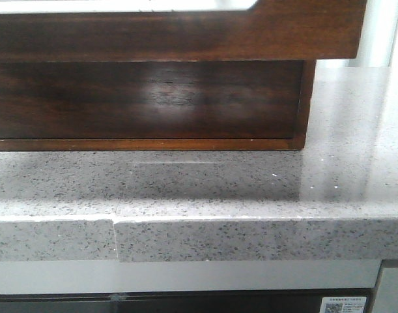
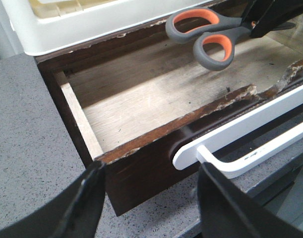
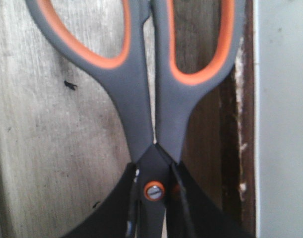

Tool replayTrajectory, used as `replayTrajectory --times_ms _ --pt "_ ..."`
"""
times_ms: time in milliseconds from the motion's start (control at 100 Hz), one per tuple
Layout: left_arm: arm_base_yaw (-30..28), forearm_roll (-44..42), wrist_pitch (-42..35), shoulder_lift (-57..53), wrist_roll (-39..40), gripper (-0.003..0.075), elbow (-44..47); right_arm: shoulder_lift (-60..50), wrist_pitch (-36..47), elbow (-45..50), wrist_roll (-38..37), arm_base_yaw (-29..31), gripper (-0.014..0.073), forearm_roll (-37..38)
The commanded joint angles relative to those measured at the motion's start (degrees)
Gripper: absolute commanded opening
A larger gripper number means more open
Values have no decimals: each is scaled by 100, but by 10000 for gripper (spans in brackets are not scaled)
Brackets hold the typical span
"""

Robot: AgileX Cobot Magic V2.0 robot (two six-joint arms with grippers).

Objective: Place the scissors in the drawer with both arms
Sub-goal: 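Carry the scissors with the right gripper over the open drawer, then open the right gripper to drop the scissors into the drawer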

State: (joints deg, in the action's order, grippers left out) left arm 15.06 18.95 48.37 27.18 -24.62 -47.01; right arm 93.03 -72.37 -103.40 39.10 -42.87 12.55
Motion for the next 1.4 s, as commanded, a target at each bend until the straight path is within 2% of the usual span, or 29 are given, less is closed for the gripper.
replayTrajectory --times_ms 0,180,780,910,1130,1390 --pt "47 154 -431 93 13 388 -196 -198 -204 -165 92 -34 -31 224" --pt "47 154 -431 93 13 388 -196 -198 -258 -165 151 -211 -31 224" --pt "47 154 -431 93 13 388 -196 4 -258 -165 151 -262 -24 253" --pt "47 154 -431 93 13 388 -196 4 -258 -165 151 -262 43 253" --pt "47 154 -431 93 13 388 -196 -6 -258 -165 151 -262 206 253" --pt "47 154 -431 93 13 388 -196 -348 -258 -248 -289 -262 221 227"
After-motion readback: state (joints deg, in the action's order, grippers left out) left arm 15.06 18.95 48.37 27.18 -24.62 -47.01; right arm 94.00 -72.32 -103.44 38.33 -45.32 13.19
